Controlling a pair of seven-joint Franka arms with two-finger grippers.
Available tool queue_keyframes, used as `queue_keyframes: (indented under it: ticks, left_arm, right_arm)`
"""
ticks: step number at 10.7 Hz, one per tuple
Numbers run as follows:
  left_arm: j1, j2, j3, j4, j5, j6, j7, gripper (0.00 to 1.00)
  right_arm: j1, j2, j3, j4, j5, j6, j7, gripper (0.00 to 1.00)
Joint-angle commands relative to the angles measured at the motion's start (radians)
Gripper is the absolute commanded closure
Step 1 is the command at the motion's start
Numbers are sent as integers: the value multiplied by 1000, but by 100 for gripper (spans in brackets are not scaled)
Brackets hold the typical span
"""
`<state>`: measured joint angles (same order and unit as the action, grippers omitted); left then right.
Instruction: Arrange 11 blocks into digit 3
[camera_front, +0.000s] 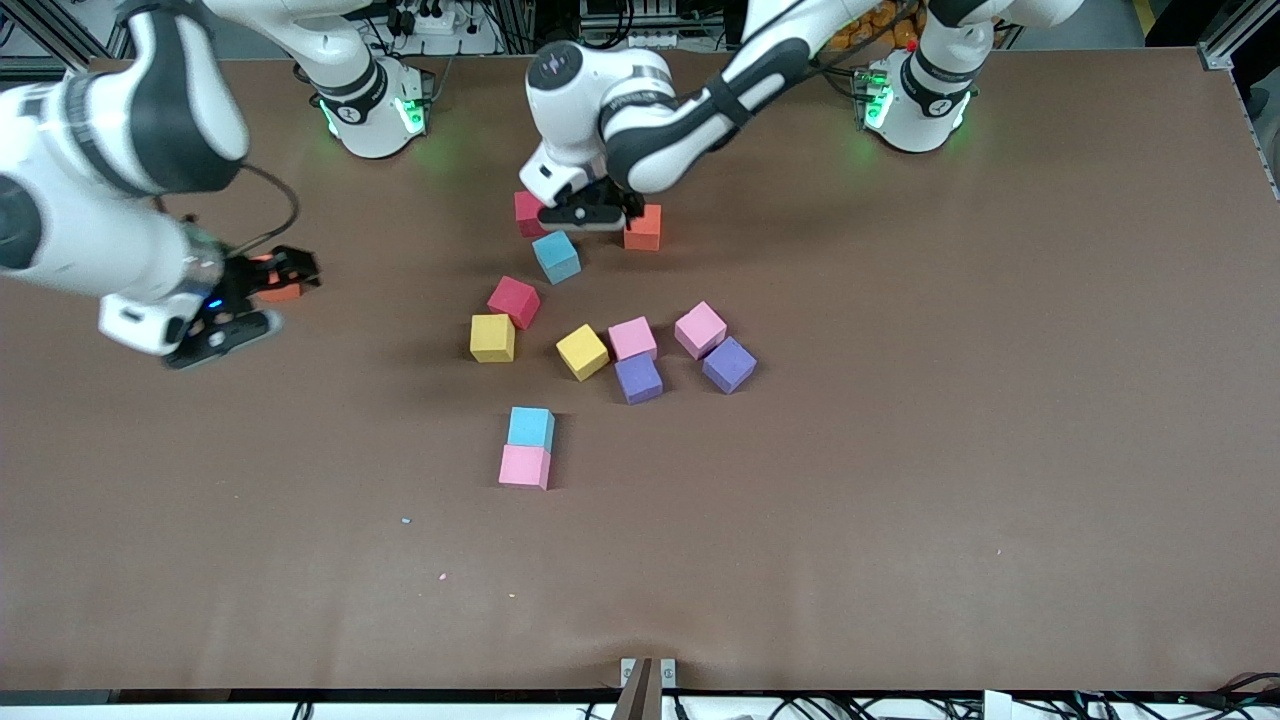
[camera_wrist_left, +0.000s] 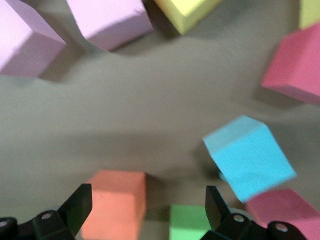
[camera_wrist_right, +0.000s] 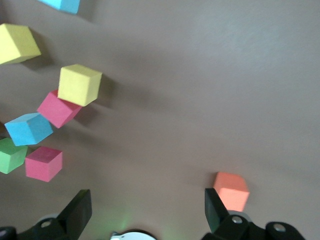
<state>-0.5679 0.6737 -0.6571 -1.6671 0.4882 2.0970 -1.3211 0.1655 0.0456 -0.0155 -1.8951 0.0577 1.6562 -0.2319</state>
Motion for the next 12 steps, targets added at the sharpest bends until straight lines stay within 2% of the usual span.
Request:
queue_keyframes:
  ticks: [1, 4, 5, 7, 8, 9, 10, 12]
  left_arm:
    - [34, -32, -6, -89, -22, 29, 71, 0]
    - [72, -104, -7, -255, -23, 188, 68, 0]
    - [79, -121, -22, -279, -25, 189, 66, 0]
    - [108, -128, -48, -316, -25, 199, 66, 0]
    - [108, -125, -52, -332, -25, 227, 56, 0]
    - [109, -128, -50, -386, -20, 291, 54, 0]
    - [109, -128, -49, -422, -13, 349, 51, 0]
    - [109, -124, -46, -430, -11, 367, 51, 0]
  right_arm:
    - [70, -159, -1, -244, -1, 114, 63, 0]
    - [231, -252, 0, -399, -1, 140, 260, 0]
    - [274, -262, 0, -429, 1, 148, 301, 0]
    - [296, -273, 2, -466, 11, 201, 315, 0]
    - [305, -276, 3, -481, 13, 223, 328, 0]
    - [339, -276, 2, -498, 17, 247, 379, 0]
    - [376, -274, 2, -524, 24, 296, 431, 0]
    - [448, -265, 2, -590, 60, 410, 494, 0]
